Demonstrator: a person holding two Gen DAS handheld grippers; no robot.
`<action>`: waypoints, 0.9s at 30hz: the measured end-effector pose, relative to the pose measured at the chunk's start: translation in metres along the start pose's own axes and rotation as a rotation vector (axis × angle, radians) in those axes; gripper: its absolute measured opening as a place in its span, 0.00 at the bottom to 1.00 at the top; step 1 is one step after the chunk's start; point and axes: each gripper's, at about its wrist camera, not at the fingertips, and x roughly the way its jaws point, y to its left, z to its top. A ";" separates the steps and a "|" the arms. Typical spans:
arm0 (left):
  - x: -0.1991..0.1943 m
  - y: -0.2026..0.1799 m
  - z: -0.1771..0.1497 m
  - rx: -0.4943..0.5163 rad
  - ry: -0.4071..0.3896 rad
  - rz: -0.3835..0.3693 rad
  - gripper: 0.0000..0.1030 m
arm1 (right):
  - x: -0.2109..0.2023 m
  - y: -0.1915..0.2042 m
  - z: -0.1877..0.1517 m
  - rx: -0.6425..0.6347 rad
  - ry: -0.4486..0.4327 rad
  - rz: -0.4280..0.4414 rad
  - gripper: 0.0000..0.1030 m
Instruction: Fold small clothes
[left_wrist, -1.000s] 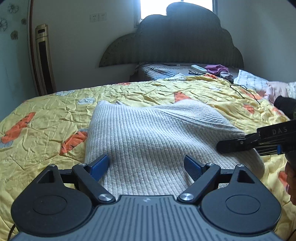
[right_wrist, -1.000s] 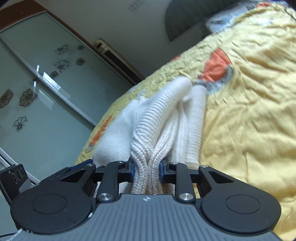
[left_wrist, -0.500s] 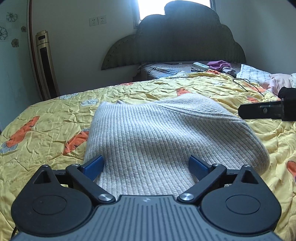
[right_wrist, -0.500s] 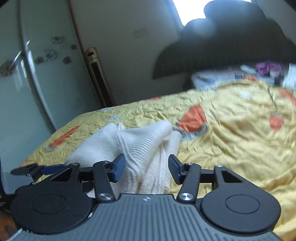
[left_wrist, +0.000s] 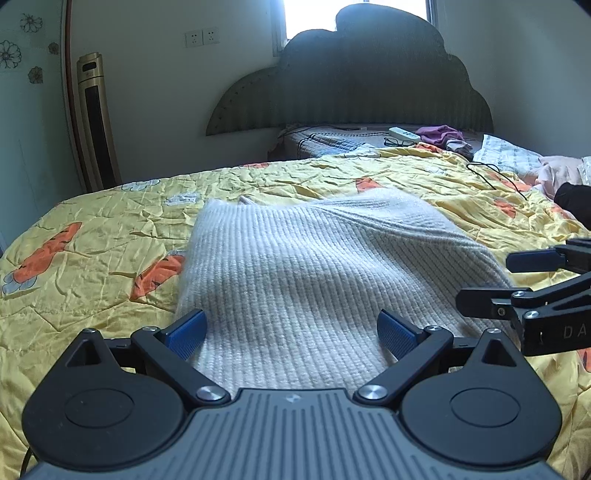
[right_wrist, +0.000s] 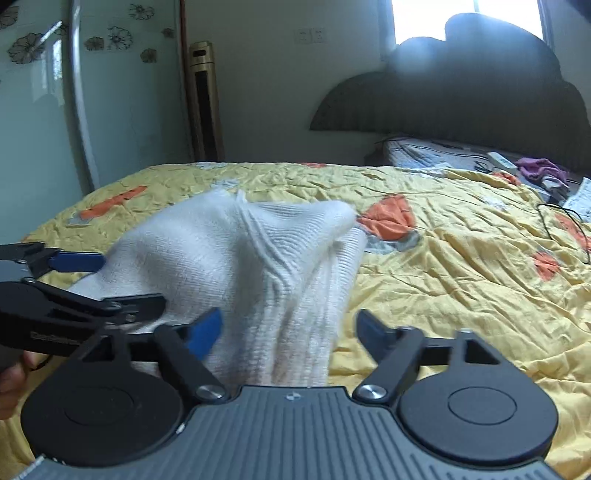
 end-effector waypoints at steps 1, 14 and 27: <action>0.000 0.005 0.001 -0.013 -0.002 0.002 0.97 | 0.003 -0.005 0.000 0.014 0.002 0.001 0.91; 0.089 0.144 -0.008 -0.718 0.262 -0.502 0.97 | 0.095 -0.072 0.007 0.431 0.161 0.410 0.95; 0.079 0.119 -0.001 -0.496 0.132 -0.455 0.69 | 0.112 -0.048 0.022 0.323 0.120 0.480 0.81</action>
